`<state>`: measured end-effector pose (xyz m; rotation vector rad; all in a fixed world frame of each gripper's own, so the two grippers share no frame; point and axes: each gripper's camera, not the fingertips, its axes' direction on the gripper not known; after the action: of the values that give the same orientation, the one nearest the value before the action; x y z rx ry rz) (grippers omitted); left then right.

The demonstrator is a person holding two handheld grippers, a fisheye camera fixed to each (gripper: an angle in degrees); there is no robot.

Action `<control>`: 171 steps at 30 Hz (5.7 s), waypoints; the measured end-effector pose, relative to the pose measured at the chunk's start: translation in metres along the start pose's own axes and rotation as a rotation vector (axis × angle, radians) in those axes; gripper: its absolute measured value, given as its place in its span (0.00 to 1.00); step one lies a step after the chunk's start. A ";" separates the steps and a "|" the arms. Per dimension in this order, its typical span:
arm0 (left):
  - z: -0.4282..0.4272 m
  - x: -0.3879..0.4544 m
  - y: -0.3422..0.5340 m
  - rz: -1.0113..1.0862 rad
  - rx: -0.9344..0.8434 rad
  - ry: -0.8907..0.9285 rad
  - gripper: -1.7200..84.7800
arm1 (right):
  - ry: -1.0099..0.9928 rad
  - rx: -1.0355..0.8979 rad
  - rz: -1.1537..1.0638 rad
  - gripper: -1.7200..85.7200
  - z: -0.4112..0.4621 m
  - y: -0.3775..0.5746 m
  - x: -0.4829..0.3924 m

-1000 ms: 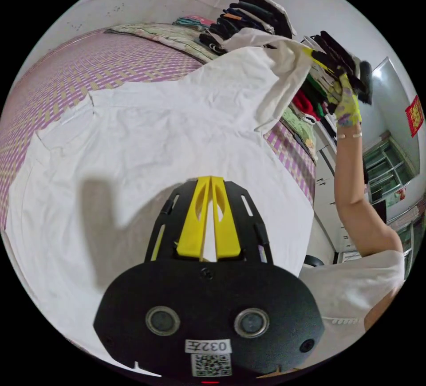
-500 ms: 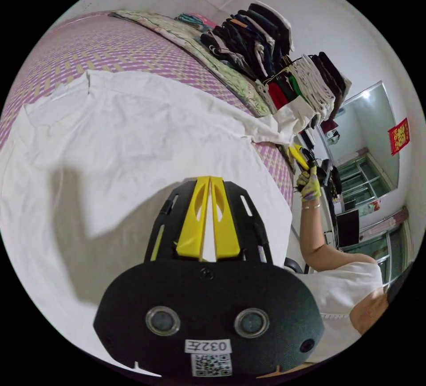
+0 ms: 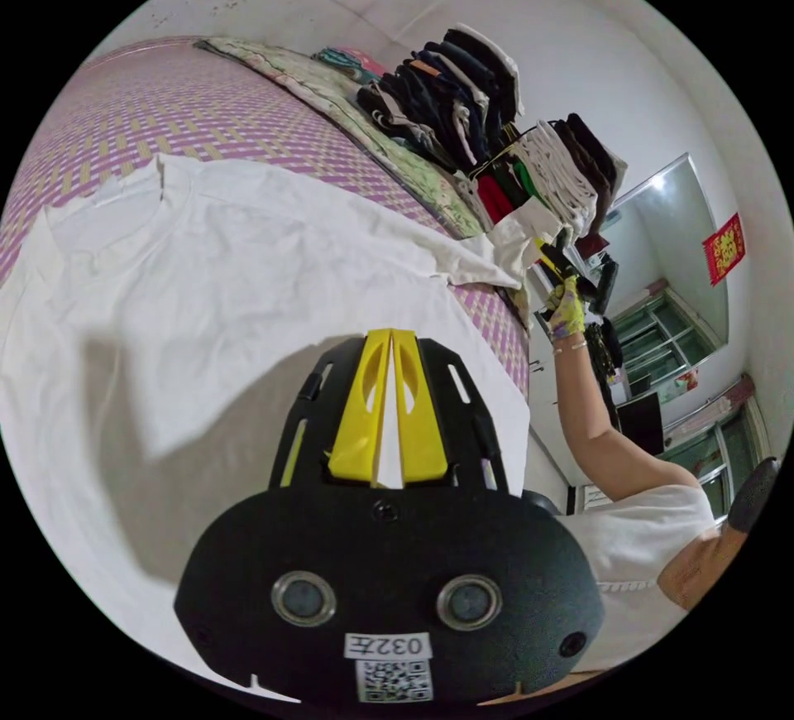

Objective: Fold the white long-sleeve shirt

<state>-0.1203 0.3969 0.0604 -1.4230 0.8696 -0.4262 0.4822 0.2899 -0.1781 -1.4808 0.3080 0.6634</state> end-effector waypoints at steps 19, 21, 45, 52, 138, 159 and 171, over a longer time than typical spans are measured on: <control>-0.110 -0.026 0.081 0.023 0.329 0.582 0.16 | -0.620 -0.015 -0.510 0.01 -0.003 0.142 -0.256; -0.114 -0.031 0.099 -0.048 0.334 0.599 0.16 | -0.655 -0.062 -0.507 0.01 0.011 0.154 -0.259; -0.082 -0.070 0.214 -0.353 0.325 0.575 0.21 | -0.526 -0.066 -1.291 0.09 -0.009 0.279 -0.363; -0.082 -0.045 0.209 -0.331 0.272 0.396 0.20 | -0.306 0.074 -1.508 0.08 -0.013 0.316 -0.389; -0.312 -0.016 0.151 -0.356 0.753 0.224 0.00 | -0.404 -0.383 -0.252 0.11 0.014 0.125 -0.202; -0.390 -0.014 0.126 -0.310 0.955 0.415 0.00 | -0.464 -0.183 -0.635 0.01 -0.047 0.128 -0.321; -0.407 -0.084 0.198 -0.539 0.890 0.220 0.00 | -0.533 -0.487 -0.858 0.01 0.037 0.194 -0.397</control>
<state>-0.5189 0.2122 -0.0756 -0.7511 0.3460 -1.2242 0.0490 0.2305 -0.1033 -1.6295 -0.9163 0.4036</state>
